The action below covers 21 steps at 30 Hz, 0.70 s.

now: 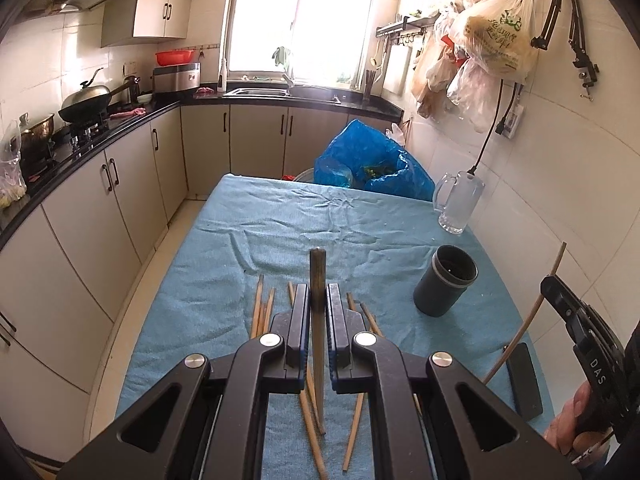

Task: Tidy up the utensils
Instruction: 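Lift the held chopsticks with both grippers and carry them toward the black cup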

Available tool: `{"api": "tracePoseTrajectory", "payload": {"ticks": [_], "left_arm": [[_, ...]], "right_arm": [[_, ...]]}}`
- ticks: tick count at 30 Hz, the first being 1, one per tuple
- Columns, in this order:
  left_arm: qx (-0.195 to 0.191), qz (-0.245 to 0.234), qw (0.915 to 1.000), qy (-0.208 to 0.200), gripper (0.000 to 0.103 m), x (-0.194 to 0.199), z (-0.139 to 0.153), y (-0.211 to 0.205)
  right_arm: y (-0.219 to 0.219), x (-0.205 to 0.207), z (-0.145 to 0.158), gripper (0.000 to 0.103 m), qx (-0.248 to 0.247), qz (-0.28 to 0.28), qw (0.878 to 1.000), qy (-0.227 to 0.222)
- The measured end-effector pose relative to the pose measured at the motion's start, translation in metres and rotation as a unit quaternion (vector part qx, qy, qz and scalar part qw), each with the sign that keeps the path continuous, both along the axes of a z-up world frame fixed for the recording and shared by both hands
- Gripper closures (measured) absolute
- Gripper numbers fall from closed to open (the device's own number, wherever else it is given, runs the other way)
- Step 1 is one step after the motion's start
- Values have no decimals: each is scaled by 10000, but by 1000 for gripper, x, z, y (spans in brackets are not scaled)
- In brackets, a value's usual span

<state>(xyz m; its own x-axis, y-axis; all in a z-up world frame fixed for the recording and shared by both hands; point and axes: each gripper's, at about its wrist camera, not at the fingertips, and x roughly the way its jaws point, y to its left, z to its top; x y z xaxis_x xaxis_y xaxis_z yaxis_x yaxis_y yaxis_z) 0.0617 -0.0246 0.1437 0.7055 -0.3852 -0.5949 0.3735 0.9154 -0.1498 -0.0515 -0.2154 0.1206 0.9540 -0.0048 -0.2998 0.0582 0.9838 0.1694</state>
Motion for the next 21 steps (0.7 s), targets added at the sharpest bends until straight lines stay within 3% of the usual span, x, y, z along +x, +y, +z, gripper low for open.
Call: {"api": "tracePoseTrajectory", "payload": {"ticks": [21], "left_arm": [[-75,-88,9998,-142,96,4,25,-8]], "right_arm": [[-16,-6,17,97,115,-223,9995,-173]]}}
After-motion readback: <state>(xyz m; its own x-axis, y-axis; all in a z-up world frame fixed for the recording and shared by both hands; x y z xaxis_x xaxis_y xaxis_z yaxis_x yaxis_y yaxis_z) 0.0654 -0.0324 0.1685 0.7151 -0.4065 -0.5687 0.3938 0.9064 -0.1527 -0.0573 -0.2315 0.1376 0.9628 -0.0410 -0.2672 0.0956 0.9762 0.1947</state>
